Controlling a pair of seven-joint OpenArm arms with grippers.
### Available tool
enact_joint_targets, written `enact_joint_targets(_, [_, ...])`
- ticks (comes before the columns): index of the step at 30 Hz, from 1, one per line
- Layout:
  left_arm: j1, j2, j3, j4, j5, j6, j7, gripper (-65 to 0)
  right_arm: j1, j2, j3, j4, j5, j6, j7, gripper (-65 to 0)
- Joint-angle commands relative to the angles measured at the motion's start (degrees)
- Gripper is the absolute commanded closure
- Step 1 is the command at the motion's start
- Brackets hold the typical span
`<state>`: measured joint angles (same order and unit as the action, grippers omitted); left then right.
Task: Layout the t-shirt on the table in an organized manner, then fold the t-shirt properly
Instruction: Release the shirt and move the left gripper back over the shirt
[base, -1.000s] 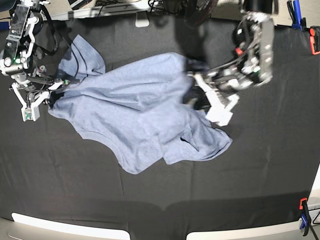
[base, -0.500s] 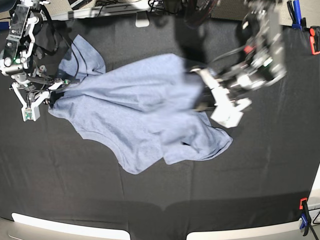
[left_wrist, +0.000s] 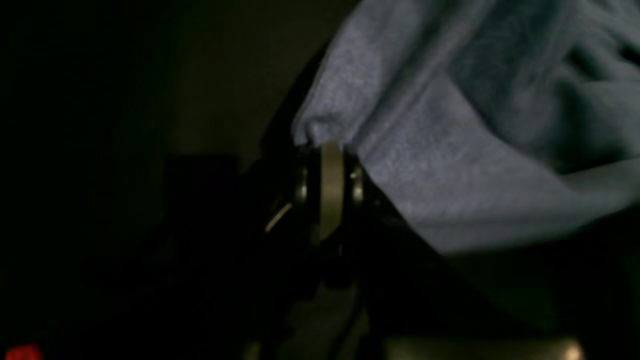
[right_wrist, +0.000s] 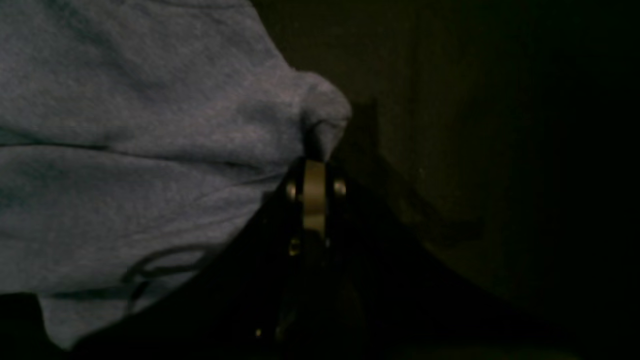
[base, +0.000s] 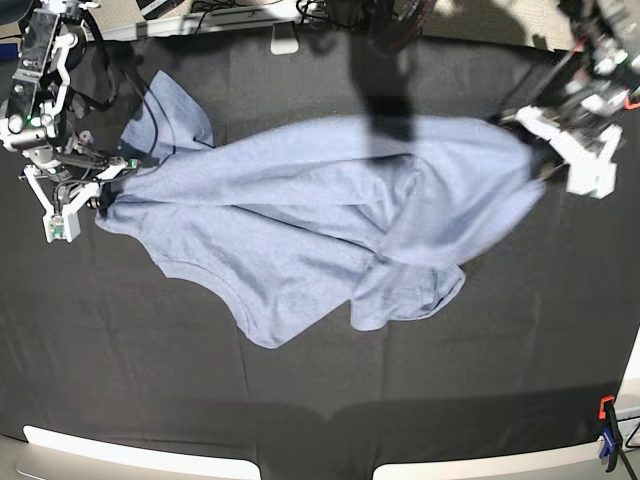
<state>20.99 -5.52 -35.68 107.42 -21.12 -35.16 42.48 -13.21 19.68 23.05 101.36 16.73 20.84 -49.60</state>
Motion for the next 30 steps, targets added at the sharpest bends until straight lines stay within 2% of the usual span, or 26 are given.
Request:
enact_joint_targets(1, [0.63, -0.39, -1.84, 1.20, -0.55, -0.15, -0.87, 0.0, 0.52, 0.81, 0.50, 1.22, 0.44, -0.02, 1.09, 0.0])
enact_joint_targets(6, [3.19, -0.68, -8.33, 1.20, 0.26, -0.04, -0.35, 0.0, 0.52, 0.81, 0.50, 1.22, 0.44, -0.02, 1.09, 0.0])
enact_joint_targets(9, [4.74, -2.08, -10.54, 1.33, 0.02, 0.26, 0.17, 0.0, 0.52, 0.81, 0.50, 1.22, 0.44, -0.02, 1.09, 0.0])
enact_joint_targets(14, [5.75, -4.55, -11.21, 1.44, -1.68, 0.22, 0.63, 0.0, 0.52, 0.79, 0.50, 1.22, 0.46, -0.02, 1.14, 0.0])
enact_joint_targets(21, [5.81, -4.94, -11.21, 1.44, -3.21, 0.22, 0.98, 0.0, 0.52, 0.79, 0.50, 1.22, 0.46, -0.02, 1.18, 0.0])
enact_joint_targets(22, [5.81, -5.20, -11.21, 1.44, -3.21, 0.20, 1.01, -1.5, 0.52, 0.81, 0.50, 1.22, 0.66, -0.02, 1.16, 0.0])
enact_joint_targets(25, [5.81, -6.19, -11.21, 1.44, -4.13, 0.09, 1.53, -23.0, 0.52, 0.83, 0.52, 1.22, 3.74, 0.42, 1.18, -0.6])
enact_joint_targets(26, [5.81, -6.80, -11.21, 1.44, -5.16, 0.02, 2.08, -28.9, 0.57, 0.83, 0.52, 1.22, 4.90, 1.51, 1.18, -6.7])
enact_joint_targets(27, [5.79, -7.56, -11.21, 1.44, -6.69, 0.02, 2.95, -31.9, 0.72, 0.87, 0.52, 1.22, 5.97, 3.30, 1.14, -12.8])
enact_joint_targets(30, [5.66, -10.43, -11.21, 1.44, -11.02, 0.02, 3.34, -32.2, 1.16, 1.31, 0.52, 1.22, 9.90, 6.67, 1.09, -26.9])
